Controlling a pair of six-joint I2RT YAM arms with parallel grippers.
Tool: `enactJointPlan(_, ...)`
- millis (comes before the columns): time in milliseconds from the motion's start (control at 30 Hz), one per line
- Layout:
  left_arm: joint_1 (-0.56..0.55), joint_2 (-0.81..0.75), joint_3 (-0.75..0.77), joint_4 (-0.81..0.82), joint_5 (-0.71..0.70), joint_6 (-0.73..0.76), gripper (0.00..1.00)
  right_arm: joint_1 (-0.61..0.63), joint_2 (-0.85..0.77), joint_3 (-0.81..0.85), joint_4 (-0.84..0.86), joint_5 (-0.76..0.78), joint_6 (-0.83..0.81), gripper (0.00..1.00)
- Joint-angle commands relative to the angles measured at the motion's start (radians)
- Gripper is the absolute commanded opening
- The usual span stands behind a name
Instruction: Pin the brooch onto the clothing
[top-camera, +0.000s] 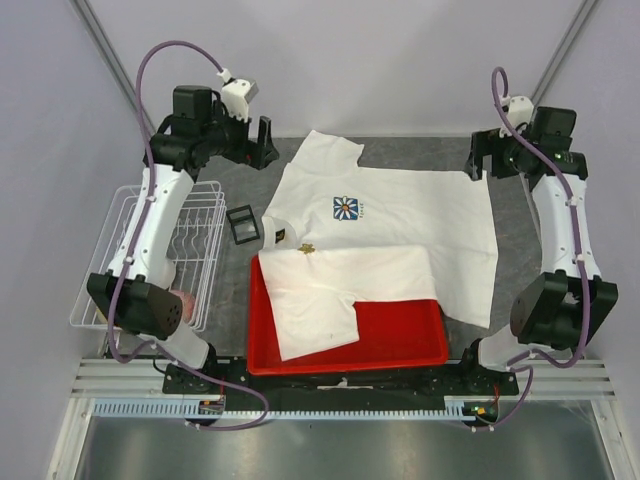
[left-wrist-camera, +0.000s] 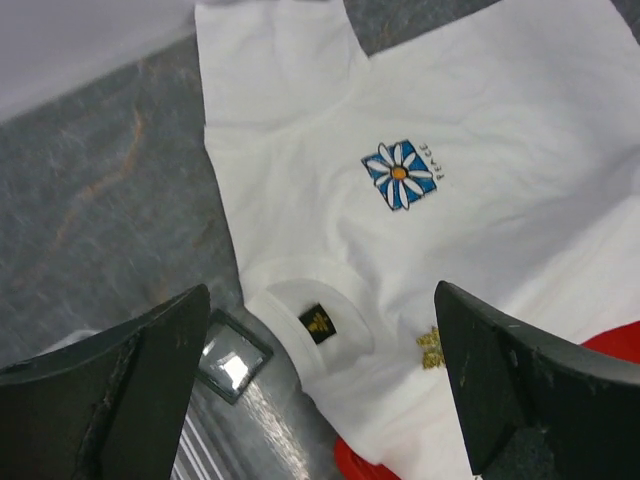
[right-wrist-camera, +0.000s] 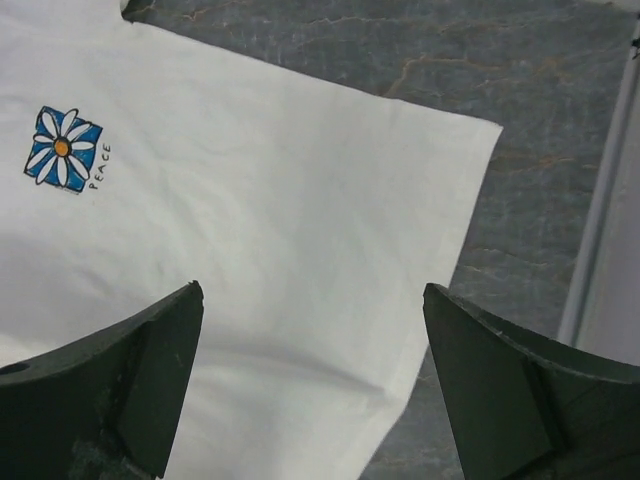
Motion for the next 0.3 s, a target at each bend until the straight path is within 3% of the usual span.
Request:
enactJointPlan(0,0.013,-0.119,-0.24,-0.071,-0.064,-0.164,0.99,0.025,-0.126,-0.292,0.08,-0.048,0.021,0.98)
enactJointPlan(100,0.014,-0.238,-0.441,0.01,-0.116,-0.158,0.99,0.118,-0.267,-0.469,0.171,0.039,-0.028,0.98)
enactJointPlan(267,0.014,-0.361,-0.606,0.082,-0.21,-0.159,0.99,0.252,-0.4,-0.608,0.214,0.103,-0.014,0.98)
